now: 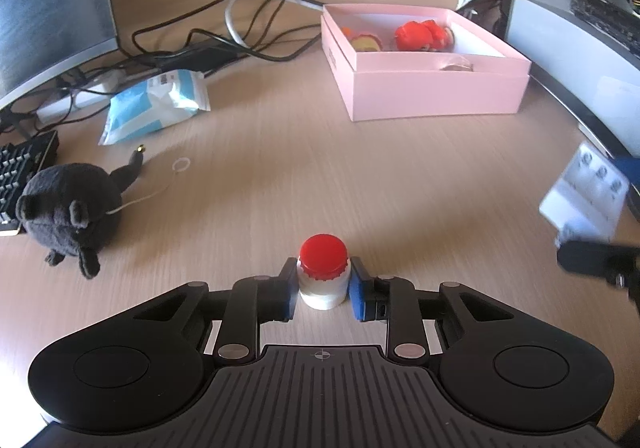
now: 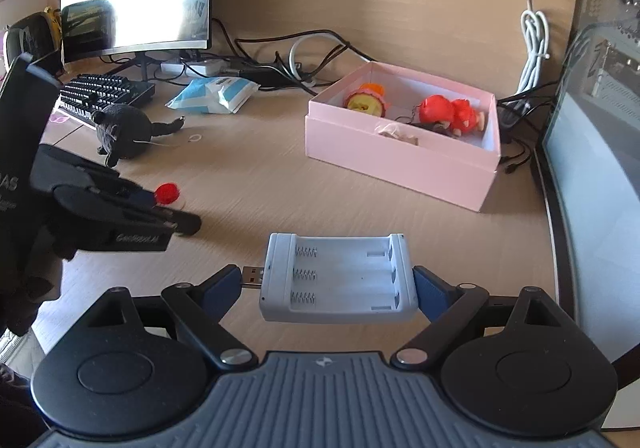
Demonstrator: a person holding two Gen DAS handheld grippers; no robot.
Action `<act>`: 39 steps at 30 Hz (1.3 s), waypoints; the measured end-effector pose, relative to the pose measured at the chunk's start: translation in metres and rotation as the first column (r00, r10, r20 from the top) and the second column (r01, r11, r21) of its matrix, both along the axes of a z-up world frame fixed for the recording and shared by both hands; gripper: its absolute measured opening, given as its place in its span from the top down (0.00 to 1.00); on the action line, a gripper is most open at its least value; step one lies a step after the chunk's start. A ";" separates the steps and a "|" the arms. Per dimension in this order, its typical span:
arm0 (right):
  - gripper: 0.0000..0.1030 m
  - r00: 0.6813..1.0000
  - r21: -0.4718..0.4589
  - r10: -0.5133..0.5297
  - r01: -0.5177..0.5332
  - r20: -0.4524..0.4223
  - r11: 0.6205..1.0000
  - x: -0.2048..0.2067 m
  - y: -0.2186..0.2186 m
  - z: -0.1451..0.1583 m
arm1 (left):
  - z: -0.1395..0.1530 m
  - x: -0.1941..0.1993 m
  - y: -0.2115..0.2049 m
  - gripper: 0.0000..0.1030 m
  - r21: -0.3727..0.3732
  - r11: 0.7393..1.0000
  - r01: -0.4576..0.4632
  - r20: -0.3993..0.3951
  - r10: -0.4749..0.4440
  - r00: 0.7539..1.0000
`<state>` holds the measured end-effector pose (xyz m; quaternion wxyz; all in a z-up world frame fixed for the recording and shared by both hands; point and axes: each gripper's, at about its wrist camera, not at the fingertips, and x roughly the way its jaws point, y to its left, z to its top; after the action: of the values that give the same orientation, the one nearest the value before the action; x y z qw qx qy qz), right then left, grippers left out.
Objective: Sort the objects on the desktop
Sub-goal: 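Carry the charger and bottle over the pink box and open both grippers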
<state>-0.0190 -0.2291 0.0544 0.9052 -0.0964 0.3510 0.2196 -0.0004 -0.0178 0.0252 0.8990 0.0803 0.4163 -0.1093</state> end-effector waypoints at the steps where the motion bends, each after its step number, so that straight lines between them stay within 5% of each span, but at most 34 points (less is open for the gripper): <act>1: 0.12 1.000 -0.002 0.001 -0.001 0.001 1.000 0.000 -0.002 0.002 | 0.001 -0.004 0.000 0.72 0.002 1.000 0.007 -0.001 -0.007 1.000; 10: 0.12 0.998 -0.030 0.045 -0.044 0.051 0.999 -0.014 -0.023 0.052 | 0.048 -0.031 -0.003 0.72 -0.031 0.991 0.131 0.037 -0.129 0.991; 15: 0.12 0.980 0.052 -0.005 -0.005 0.198 0.999 -0.020 -0.034 0.110 | 0.090 0.000 -0.006 0.72 -0.084 0.984 0.156 0.151 -0.142 0.978; 20: 0.12 0.961 0.075 -0.072 0.053 0.268 0.996 -0.019 -0.034 0.128 | 0.111 0.054 -0.027 0.72 -0.116 0.969 0.219 0.214 -0.191 0.958; 26: 0.12 0.953 0.055 -0.156 0.146 0.259 0.988 -0.010 -0.031 0.120 | 0.131 0.114 -0.069 0.64 -0.094 0.925 0.368 0.340 -0.317 0.885; 27: 0.12 0.950 0.056 -0.174 0.165 0.258 0.985 -0.006 -0.029 0.118 | 0.129 0.121 -0.072 0.53 -0.090 0.924 0.371 0.337 -0.322 0.885; 32: 0.12 0.938 0.053 -0.245 0.240 0.246 0.969 0.010 -0.018 0.117 | 0.100 0.137 -0.046 0.39 -0.157 0.935 0.317 0.239 -0.275 0.931; 39: 0.12 0.946 0.030 -0.257 0.256 0.197 0.966 0.058 0.004 0.115 | 0.038 0.093 0.016 0.17 -0.146 0.967 0.209 0.041 -0.205 0.978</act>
<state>0.0390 -0.2252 0.1691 0.9567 -0.0695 0.2678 0.0898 0.0929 -0.0016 0.0635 0.8914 0.0572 0.3848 -0.2325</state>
